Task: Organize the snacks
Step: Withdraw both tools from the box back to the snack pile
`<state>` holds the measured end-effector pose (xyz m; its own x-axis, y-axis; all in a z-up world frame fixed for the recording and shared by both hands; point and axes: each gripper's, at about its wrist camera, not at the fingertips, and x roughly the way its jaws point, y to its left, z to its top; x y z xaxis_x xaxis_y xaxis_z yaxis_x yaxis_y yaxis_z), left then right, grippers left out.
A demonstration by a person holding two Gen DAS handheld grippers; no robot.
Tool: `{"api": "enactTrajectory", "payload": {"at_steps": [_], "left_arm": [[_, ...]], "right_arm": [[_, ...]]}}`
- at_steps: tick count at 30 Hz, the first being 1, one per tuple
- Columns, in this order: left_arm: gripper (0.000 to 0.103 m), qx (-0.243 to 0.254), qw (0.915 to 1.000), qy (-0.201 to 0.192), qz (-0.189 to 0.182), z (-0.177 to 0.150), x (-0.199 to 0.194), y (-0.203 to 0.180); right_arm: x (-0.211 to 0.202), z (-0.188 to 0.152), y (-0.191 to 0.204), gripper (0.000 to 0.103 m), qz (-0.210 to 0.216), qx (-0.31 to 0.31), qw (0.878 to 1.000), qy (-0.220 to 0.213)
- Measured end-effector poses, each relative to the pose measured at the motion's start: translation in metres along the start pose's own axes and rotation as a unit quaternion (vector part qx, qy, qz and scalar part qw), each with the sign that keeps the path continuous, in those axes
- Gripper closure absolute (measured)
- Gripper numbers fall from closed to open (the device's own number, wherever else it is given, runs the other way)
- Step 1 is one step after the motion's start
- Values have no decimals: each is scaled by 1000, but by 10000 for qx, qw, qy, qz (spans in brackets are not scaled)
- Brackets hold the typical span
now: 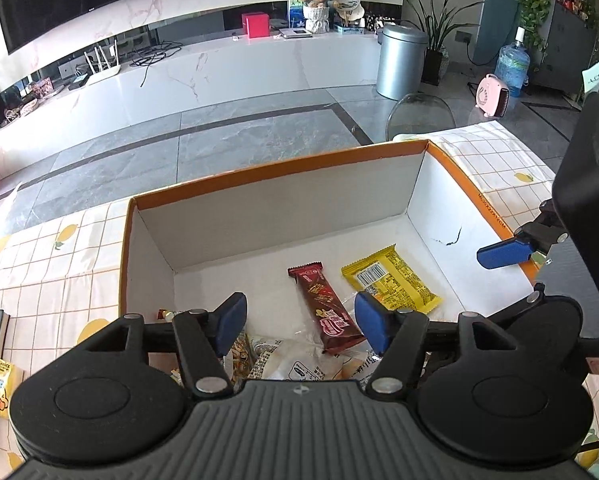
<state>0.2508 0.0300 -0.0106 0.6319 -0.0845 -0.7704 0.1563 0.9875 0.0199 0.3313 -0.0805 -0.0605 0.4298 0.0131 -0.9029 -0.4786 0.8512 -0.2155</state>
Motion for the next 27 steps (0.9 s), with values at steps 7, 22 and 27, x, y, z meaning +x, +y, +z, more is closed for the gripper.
{"api": "enactTrajectory", "payload": {"at_steps": [7,22,27], "left_arm": [[29,52,9984,-559,101,-5,-35,-14],[24,435,9933,-1068,85,-39,-97,-51],[24,550,9923,-1110,-44,-65,-104,-61]], "right_arm": [[-33,-22,-1,31,-46,398,9975,-586],[-103,-117,0,28,-47,1180,9772,-1762],[-109,-160,7,25,-89,1493,9691,-1960]]}}
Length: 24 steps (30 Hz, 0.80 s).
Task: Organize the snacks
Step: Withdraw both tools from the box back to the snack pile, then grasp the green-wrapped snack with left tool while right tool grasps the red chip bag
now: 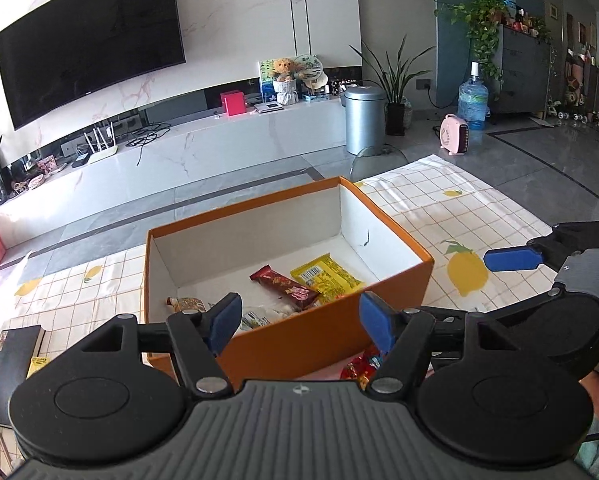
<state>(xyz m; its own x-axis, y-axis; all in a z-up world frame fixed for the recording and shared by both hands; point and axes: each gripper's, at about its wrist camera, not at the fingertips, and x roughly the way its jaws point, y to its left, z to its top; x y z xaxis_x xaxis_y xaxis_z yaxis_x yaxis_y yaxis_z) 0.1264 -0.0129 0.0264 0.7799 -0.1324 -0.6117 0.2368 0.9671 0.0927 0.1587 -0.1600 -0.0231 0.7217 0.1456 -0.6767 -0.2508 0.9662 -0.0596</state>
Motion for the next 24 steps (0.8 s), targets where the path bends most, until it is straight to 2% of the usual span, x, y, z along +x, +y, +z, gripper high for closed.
{"api": "enactTrajectory", "payload": {"at_steps": [9,15,19,24], "left_arm": [[23,-160,9994,209,-231,-48,2,-14],[24,-241,9981,455,-338,-77,3,-22],[29,-420,9962,615,-457,-95,8,-21],[47,-622,9942,654,-577,-109,15,-14]], "right_arm": [[-19,-66,2,25,-208,397,9990,5],[-15,-99,5,25,-255,431,9987,129],[-8,-112,0,25,-206,542,9981,228],[3,-121,-2,31,-153,686,9969,349]]}}
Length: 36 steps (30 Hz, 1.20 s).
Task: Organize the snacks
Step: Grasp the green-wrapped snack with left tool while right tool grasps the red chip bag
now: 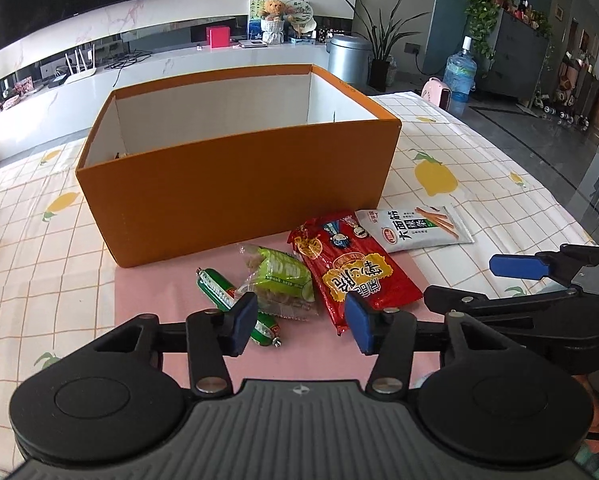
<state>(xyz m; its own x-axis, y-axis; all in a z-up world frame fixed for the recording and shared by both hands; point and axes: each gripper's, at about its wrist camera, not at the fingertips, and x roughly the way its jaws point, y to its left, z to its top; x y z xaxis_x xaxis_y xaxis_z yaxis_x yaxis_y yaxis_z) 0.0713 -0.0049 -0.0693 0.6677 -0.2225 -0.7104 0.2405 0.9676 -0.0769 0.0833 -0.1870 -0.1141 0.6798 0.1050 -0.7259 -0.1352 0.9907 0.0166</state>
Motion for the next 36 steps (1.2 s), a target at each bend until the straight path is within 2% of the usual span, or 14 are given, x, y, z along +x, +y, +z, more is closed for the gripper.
{"api": "enactTrajectory", "payload": {"at_steps": [3,6,7,8,10,12,14,18,22,24,30,36], "left_arm": [[52,-221,9996,70,-150,-3,4,8],[53,-331,9991,71,-247,-6,7,13],[49,-362,9990,38,-259,-6,7,14],[40,-366,9990,-3,-261,-6,7,15],[31,-329,9992,-105,-223,-6,8,16],[31,-282,9992,-164,-209,-5,9,17],[26,-238,9994,-197,-183,-2,13,17],[26,-190,9997,-176,-48,3,22,20],[26,-328,9992,-108,-204,9,30,26],[26,-267,9994,-73,-228,12,34,24],[29,18,9998,181,-30,11,50,19],[30,195,9996,169,146,10,46,27]], "right_arm": [[8,-2,1,41,-7,51,9999,140],[12,-2,4,42,48,46,9999,140],[13,-1,5,42,141,66,9998,137],[14,-1,5,42,213,93,9996,143],[18,0,6,42,296,138,9993,160],[21,2,7,40,379,181,9990,148],[24,4,9,37,480,206,9985,143],[35,8,12,37,434,208,9985,267],[44,10,11,36,660,329,9964,425],[46,10,13,36,584,261,9969,462],[51,9,15,36,580,203,9966,549],[53,10,22,36,530,50,9975,471]]}}
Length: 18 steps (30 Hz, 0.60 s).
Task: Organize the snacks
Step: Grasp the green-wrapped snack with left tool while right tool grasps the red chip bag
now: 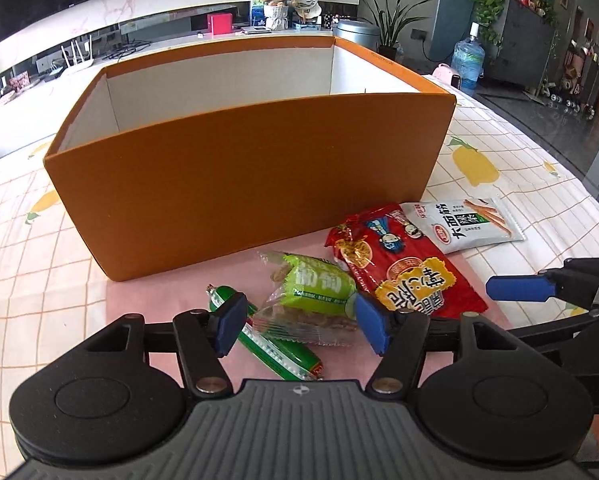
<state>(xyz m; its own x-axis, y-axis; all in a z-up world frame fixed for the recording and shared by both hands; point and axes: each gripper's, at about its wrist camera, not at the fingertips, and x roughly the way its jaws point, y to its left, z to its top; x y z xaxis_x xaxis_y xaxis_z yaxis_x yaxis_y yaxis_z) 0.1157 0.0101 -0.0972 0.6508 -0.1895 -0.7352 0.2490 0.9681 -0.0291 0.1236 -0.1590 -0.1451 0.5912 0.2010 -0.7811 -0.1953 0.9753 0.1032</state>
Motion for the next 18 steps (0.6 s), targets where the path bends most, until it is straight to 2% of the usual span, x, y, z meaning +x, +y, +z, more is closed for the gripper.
{"api": "enactTrajectory", "payload": {"at_steps": [5,7,13,16,18], "left_arm": [[30,217,9997,-55,-7,3,5,-2],[30,175,9998,-64,-53,5,8,-2],[30,53,9999,-32,-121,9,17,0],[39,-136,9997,-8,-216,8,19,6],[41,-225,9995,-42,-229,8,18,10]], "right_arm": [[8,3,11,34,-12,-262,9997,13],[9,5,14,27,-13,-331,9994,-30],[19,9,18,22,-5,-386,9993,-6],[22,12,19,21,9,-346,9994,-34],[23,12,20,20,1,-339,9994,-39]]}}
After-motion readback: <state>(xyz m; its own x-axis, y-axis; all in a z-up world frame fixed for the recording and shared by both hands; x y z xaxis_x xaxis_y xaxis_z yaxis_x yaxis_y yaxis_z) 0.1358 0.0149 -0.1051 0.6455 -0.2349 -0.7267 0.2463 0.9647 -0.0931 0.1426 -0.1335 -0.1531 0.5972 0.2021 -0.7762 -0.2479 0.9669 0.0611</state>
